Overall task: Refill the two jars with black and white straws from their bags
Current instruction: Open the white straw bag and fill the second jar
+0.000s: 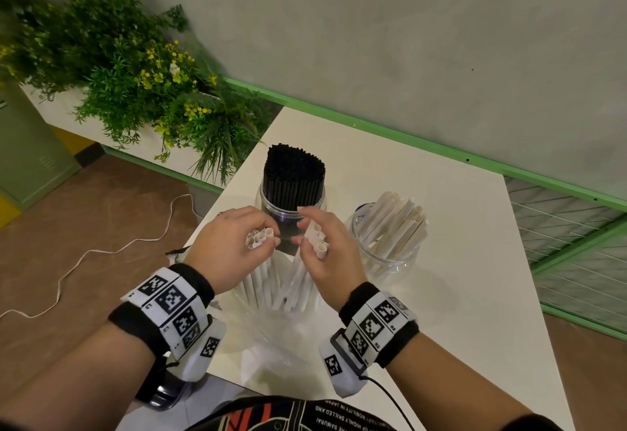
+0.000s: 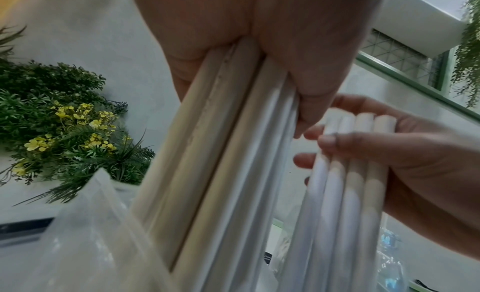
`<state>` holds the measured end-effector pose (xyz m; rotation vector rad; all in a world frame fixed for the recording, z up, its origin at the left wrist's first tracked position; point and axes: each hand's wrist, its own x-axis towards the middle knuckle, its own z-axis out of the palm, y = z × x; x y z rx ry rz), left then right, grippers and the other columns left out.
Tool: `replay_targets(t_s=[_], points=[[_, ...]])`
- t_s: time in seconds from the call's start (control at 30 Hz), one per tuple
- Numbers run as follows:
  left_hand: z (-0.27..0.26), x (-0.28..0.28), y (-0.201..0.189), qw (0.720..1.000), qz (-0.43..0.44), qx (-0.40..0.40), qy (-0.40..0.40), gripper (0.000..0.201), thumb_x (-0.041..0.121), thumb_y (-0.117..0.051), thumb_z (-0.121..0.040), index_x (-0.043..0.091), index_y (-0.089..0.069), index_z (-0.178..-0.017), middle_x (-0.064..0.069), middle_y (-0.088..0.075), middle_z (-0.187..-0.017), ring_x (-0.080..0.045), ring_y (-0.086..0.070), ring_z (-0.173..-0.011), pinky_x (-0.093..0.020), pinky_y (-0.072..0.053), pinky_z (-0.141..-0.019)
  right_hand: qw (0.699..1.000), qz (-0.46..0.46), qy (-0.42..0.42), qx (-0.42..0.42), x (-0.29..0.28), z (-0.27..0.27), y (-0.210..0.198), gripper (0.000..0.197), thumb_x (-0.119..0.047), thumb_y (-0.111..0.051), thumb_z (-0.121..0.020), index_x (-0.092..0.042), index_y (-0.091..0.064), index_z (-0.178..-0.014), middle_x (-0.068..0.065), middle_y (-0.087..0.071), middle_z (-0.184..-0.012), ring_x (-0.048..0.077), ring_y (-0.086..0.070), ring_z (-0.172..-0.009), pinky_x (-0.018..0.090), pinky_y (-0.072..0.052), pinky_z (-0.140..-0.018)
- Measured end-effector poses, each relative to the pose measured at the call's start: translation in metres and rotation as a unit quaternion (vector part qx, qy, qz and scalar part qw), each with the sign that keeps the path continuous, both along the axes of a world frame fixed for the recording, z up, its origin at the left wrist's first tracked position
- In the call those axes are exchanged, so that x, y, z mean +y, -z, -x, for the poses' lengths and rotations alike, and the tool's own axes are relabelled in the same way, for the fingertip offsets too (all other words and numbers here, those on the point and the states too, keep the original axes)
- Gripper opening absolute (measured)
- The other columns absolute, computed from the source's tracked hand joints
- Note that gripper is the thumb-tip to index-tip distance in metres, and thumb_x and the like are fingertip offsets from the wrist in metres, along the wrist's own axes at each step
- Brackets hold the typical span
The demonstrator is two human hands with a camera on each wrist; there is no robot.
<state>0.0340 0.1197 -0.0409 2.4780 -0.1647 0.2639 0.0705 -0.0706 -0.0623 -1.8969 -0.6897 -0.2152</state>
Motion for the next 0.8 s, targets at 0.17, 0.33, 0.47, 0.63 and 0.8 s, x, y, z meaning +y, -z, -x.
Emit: replay_targets(t_s=[0.17, 0.33, 0.47, 0.63, 0.8], points=[[0.0, 0.0, 0.0, 1.0, 0.003, 0.009, 0.004, 0.025, 0.052, -0.045, -0.079, 0.036, -0.062, -0.088, 0.02, -0.061, -0.091, -0.006, -0.055, -0.087, -0.021, -0.039, -0.073, 0.998, -0.031, 0.049, 0.039, -0.012, -0.008, -0.006, 0.037, 0.001, -0.054, -0.089, -0.03, -0.057, -0.11, -0.002, -0.057, -0.1, 0.019, -0.066, -0.097, 0.017, -0.043, -0.087], [-0.001, 0.003, 0.002, 1.0, 0.005, 0.011, 0.001, 0.025, 0.054, -0.044, -0.079, 0.038, -0.062, -0.087, 0.022, -0.061, -0.092, -0.008, -0.056, -0.089, -0.03, -0.044, -0.076, 0.987, -0.111, 0.097, 0.06, -0.03, -0.018, -0.057, 0.039, 0.003, -0.049, -0.093, -0.033, -0.054, -0.107, 0.005, -0.054, -0.108, 0.017, -0.068, -0.094, 0.041, -0.049, -0.094], [-0.002, 0.003, 0.001, 1.0, 0.006, 0.014, 0.006, 0.024, 0.055, -0.044, -0.079, 0.039, -0.061, -0.087, 0.021, -0.061, -0.092, -0.009, -0.056, -0.089, -0.032, -0.046, -0.077, 0.98, -0.164, 0.114, 0.014, -0.057, -0.03, -0.096, 0.031, 0.004, -0.048, -0.092, -0.021, -0.054, -0.11, 0.004, -0.051, -0.114, 0.021, -0.067, -0.098, 0.058, -0.051, -0.086], [-0.003, 0.002, 0.001, 1.0, 0.009, 0.012, 0.008, 0.022, 0.055, -0.044, -0.078, 0.041, -0.059, -0.085, 0.022, -0.06, -0.09, -0.009, -0.056, -0.088, -0.032, -0.045, -0.075, 0.968, -0.165, 0.177, -0.071, -0.088, -0.042, -0.131, 0.038, 0.004, -0.048, -0.092, -0.028, -0.051, -0.111, 0.021, -0.046, -0.122, 0.021, -0.067, -0.1, 0.056, -0.051, -0.087], [-0.002, 0.002, -0.001, 1.0, 0.012, 0.013, 0.008, 0.022, 0.055, -0.043, -0.077, 0.041, -0.059, -0.084, 0.022, -0.059, -0.089, -0.008, -0.055, -0.087, -0.03, -0.042, -0.073, 0.952, -0.184, 0.218, -0.111, -0.106, -0.054, -0.14, 0.039, 0.005, -0.046, -0.092, -0.029, -0.05, -0.111, 0.028, -0.043, -0.122, 0.021, -0.066, -0.1, 0.047, -0.052, -0.093]])
